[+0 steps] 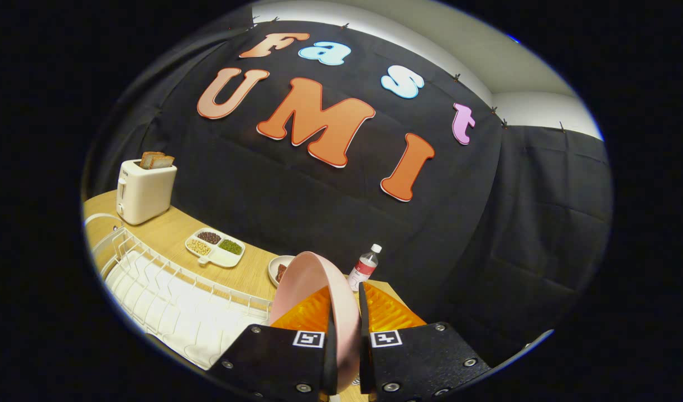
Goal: Take the plate from the dish rack, then take the spoon from the basket and place it into the plate.
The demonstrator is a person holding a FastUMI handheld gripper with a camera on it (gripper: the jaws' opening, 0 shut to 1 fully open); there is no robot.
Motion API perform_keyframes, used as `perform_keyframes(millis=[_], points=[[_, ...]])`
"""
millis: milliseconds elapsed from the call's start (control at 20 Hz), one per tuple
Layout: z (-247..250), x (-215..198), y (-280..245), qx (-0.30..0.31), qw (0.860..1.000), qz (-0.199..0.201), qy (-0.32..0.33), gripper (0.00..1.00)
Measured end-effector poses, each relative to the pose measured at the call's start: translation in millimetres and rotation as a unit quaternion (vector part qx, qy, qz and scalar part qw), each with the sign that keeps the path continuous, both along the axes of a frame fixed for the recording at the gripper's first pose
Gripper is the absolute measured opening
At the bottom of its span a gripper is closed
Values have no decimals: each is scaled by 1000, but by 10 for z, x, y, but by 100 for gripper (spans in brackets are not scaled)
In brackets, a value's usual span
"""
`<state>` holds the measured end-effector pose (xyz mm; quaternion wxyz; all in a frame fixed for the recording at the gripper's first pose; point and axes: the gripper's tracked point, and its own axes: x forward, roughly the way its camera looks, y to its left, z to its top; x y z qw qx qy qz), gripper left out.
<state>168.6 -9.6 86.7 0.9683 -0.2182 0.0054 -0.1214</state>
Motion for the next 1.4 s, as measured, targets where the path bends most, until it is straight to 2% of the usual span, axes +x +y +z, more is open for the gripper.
perform_keyframes(millis=[350, 650, 850, 1000, 1400], points=[[221, -350, -5, 40, 999, 17, -13, 16], [173, -943, 143, 86, 994, 65, -6, 15], [11, -1342, 154, 102, 992, 75, -3, 15], [-235, -1591, 189, 157, 983, 90, 16, 16], [-1225, -2039, 230, 299, 946, 100, 81, 15]])
